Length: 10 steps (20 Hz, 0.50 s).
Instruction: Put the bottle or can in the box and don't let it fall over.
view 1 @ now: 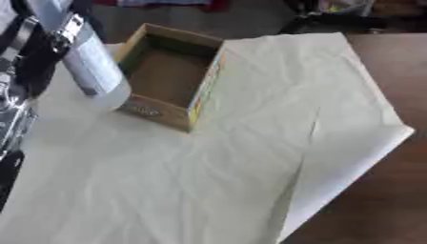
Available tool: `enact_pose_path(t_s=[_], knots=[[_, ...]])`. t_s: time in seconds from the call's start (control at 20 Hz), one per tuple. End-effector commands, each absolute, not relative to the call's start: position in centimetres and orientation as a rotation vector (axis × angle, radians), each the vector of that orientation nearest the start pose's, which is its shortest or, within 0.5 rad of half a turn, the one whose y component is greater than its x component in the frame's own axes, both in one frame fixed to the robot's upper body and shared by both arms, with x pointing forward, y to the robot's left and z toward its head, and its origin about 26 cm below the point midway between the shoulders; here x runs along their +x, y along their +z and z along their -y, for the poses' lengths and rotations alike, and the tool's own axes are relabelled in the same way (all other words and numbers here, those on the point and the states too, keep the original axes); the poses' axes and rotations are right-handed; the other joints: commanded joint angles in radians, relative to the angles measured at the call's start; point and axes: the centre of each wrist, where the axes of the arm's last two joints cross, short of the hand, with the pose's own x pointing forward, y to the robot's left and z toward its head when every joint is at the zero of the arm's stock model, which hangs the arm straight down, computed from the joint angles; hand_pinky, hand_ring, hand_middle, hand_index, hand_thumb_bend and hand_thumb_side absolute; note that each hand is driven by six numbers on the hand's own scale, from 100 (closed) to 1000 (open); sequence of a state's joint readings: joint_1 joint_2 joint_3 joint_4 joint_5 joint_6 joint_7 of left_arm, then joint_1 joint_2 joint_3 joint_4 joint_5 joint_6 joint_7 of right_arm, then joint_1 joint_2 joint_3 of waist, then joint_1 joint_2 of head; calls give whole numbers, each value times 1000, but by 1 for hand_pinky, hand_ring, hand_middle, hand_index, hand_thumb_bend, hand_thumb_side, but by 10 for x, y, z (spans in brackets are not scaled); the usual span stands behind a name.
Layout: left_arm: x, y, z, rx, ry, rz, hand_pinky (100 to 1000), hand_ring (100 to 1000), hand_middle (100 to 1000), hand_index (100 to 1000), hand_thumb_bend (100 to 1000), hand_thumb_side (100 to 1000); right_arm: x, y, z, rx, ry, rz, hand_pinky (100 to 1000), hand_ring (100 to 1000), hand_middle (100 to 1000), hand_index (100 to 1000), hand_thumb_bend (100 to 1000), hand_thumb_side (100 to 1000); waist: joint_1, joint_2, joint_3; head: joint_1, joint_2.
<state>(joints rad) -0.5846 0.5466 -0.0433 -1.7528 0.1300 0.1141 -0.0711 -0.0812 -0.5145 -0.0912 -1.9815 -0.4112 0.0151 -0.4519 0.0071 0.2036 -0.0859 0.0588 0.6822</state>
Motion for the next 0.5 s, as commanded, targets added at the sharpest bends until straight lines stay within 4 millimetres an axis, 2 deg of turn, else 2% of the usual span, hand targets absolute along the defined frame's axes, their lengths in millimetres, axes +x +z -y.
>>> enact_pose_path(t_s=[0.05,0.5], knots=[[364,279,-287,288,-572,2177,1000,555,349,125,100,672,273,180,331,-272,-225,2076,963,1000,956,753,100,526,2,-19,-8,4,-21],[401,324,-294,534,-355,2228,1000,544,335,125,100,672,278,185,323,-227,-218,2096,963,1000,957,752,100,530,-5,16,-40,49,-72]])
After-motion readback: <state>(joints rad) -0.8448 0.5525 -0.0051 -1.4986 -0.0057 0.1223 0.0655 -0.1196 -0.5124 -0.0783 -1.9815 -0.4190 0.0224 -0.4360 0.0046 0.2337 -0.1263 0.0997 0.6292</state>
